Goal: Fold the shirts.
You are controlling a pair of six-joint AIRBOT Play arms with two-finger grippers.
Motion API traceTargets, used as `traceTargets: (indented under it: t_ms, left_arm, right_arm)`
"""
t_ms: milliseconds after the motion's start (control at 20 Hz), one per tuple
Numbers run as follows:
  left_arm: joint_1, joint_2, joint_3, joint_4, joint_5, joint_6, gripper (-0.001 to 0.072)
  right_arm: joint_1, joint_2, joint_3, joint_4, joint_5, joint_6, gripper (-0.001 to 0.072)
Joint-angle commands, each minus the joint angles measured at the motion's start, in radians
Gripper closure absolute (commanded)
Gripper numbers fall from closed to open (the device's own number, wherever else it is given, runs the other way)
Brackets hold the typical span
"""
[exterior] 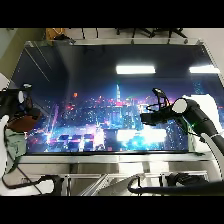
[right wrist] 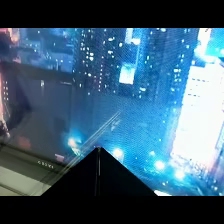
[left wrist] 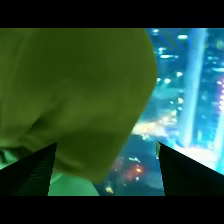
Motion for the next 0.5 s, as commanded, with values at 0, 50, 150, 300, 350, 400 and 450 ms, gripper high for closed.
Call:
traceTargets:
  t_ms: [0,50,150,300,350,400,450]
  left_arm:
    - [0.025,-0.174,0.087,0.014,-0.023,-0.014,0.0012]
    - [0.025,-0.196,0.108,0.004,-0.036,-0.014,0.0027]
    - [0.025,-0.220,0.151,-0.002,-0.056,-0.012,0.0593]
    - [0.025,-0.226,0.221,-0.004,-0.096,-0.004,0.0696]
    - [0.023,-0.225,0.255,-0.009,-0.128,-0.004,0.0697]
    - [0.013,-0.219,0.293,-0.032,-0.167,0.002,0.0698]
    - [0.002,-0.205,0.328,-0.063,-0.189,0.011,0.0699]
  right_arm:
    - [0.001,0.000,0.000,0.000,-0.005,0.000,0.0696]
    - [0.001,0.000,0.000,0.001,-0.005,0.000,0.0696]
    - [0.001,0.000,0.000,0.000,-0.005,0.000,0.0696]
    - [0.001,0.000,0.000,0.001,-0.005,0.000,0.0696]
    - [0.001,0.000,0.000,0.000,-0.005,0.000,0.0696]
    - [0.001,0.000,0.000,0.001,-0.005,0.000,0.0696]
    - [0.001,0.000,0.000,0.000,-0.005,0.000,0.0696]
